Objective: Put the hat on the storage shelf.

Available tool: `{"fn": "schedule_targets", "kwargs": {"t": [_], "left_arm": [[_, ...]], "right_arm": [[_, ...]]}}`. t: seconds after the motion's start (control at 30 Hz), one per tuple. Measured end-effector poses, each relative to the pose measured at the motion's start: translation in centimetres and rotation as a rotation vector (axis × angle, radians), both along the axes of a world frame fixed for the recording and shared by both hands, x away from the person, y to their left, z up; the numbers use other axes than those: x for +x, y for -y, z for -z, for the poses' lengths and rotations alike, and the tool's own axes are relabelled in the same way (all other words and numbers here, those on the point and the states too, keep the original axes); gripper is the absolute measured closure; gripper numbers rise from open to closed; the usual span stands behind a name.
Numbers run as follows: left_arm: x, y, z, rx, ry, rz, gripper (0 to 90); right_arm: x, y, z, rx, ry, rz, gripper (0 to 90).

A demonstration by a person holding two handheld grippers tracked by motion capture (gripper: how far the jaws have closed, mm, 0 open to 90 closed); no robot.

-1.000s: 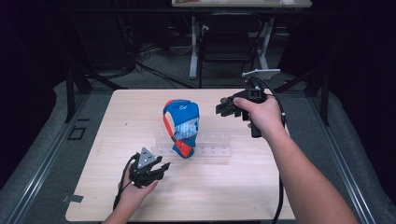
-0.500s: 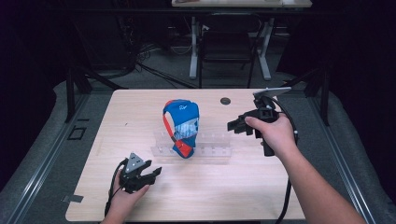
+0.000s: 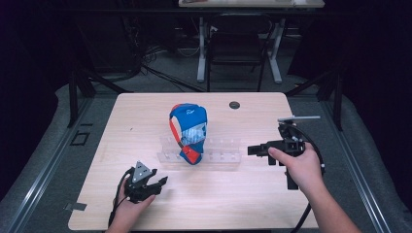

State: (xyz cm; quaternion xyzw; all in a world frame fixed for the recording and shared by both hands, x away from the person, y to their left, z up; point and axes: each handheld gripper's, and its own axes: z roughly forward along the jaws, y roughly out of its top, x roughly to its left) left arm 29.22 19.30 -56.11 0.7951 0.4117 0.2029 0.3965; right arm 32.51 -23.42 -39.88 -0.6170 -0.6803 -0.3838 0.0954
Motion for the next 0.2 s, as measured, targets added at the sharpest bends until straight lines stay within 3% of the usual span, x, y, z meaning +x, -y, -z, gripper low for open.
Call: {"fn": "schedule_targets", "kwargs": {"t": [0.2], "left_arm": [[-0.1, 0.1, -0.1, -0.005, 0.006, 0.016, 46.4]], "right_arm": [[-1.8, 0.7, 3.1, 0.002, 0.047, 0.006, 50.1]]}}
